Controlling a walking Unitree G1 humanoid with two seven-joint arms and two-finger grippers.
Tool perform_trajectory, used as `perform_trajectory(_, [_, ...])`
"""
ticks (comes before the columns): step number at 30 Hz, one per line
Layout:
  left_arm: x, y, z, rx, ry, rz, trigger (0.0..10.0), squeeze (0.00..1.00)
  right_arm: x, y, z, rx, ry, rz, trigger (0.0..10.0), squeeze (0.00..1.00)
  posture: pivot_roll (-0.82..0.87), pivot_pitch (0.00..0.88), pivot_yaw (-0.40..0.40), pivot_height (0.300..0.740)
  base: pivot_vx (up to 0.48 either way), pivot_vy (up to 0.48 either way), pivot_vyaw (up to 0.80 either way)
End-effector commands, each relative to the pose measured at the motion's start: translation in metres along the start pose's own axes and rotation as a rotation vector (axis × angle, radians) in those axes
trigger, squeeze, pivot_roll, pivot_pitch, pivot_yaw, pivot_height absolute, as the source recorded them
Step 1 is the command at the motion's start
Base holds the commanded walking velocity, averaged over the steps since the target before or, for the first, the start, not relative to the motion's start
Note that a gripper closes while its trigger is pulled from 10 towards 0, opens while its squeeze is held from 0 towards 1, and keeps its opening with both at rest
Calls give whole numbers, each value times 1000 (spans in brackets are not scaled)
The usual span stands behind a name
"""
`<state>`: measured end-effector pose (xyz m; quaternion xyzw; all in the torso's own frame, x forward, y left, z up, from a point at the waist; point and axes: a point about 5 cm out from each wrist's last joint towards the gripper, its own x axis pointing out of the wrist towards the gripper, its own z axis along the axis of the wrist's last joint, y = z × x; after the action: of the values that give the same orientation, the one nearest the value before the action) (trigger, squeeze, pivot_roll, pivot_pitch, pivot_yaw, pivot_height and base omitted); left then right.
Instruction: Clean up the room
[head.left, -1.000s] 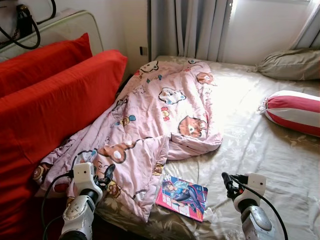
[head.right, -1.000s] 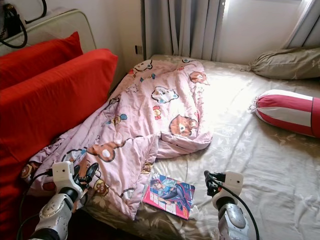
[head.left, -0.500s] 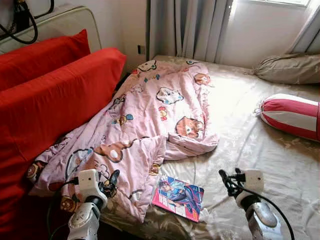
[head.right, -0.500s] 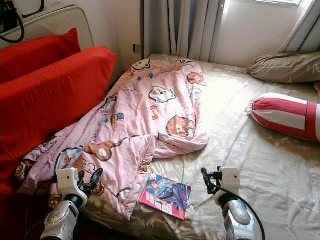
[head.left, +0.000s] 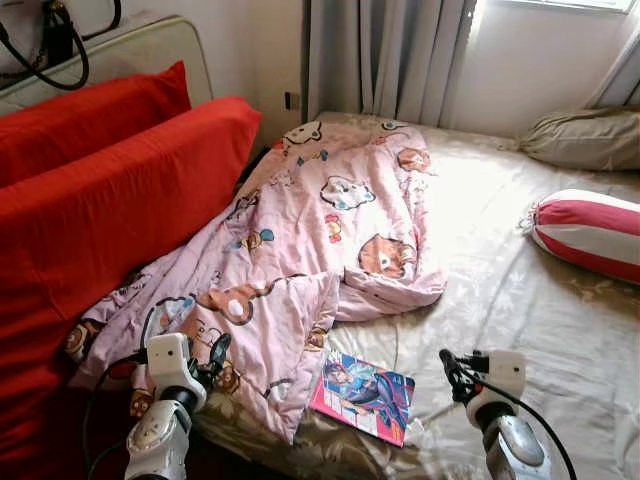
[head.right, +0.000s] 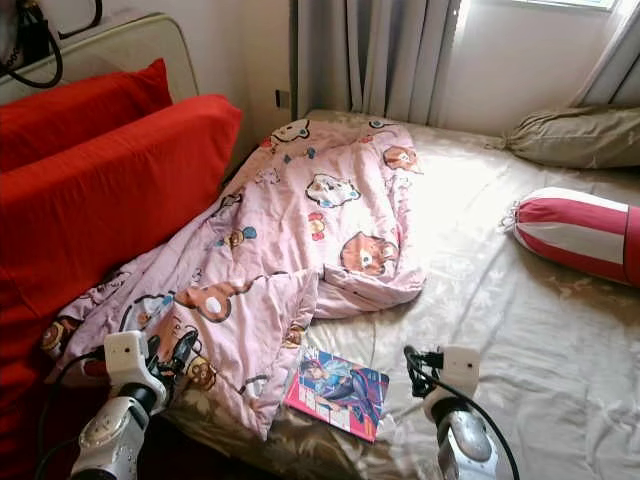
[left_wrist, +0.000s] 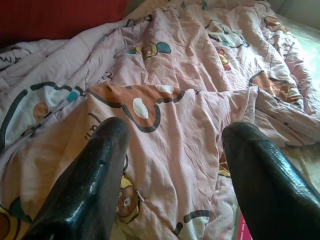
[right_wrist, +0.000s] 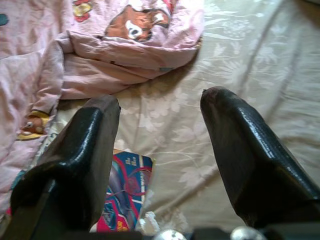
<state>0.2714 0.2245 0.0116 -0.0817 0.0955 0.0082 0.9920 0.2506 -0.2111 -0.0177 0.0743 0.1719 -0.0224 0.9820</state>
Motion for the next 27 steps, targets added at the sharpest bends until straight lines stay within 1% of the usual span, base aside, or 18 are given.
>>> perform_trajectory(1, [0,0,-1,21,16,-19,10000,0,-1,-3,-1,0,2,-15,10000,0,-33,0,-1,670,0,0,0])
perform_trajectory(4, [-2,0,-3,19,19,-20,10000,0,-3,-2,-1,-13,-13,-1,10000,0,-28,0,-6,665,0,0,0])
perform_trajectory(7, [-2,0,-3,16,19,-18,10000,0,-2,2,-1,-42,-12,26,10000,0,-26,0,-8,665,0,0,0])
perform_trajectory(11, [-1,-1,-1,10,9,-11,10000,0,0,0,2,-31,-16,19,10000,0,-16,0,-20,665,0,0,0])
perform_trajectory(17, [-2,3,0,9,2,3,10000,0,1,-2,5,-30,-21,11,10000,0,0,4,-34,665,0,0,0])
perform_trajectory(23, [-1,-1,-1,-5,-2,3,10000,0,3,0,3,-26,13,16,10000,0,-2,35,-43,665,0,0,0])
perform_trajectory(26, [-1,-4,-2,-10,0,-2,10000,0,4,1,3,-19,13,12,10000,0,3,47,-46,645,0,0,0])
perform_trajectory(27, [-2,-5,-3,-13,-1,-1,10000,0,3,2,4,-8,-11,16,10000,0,1,51,-45,635,0,0,0])
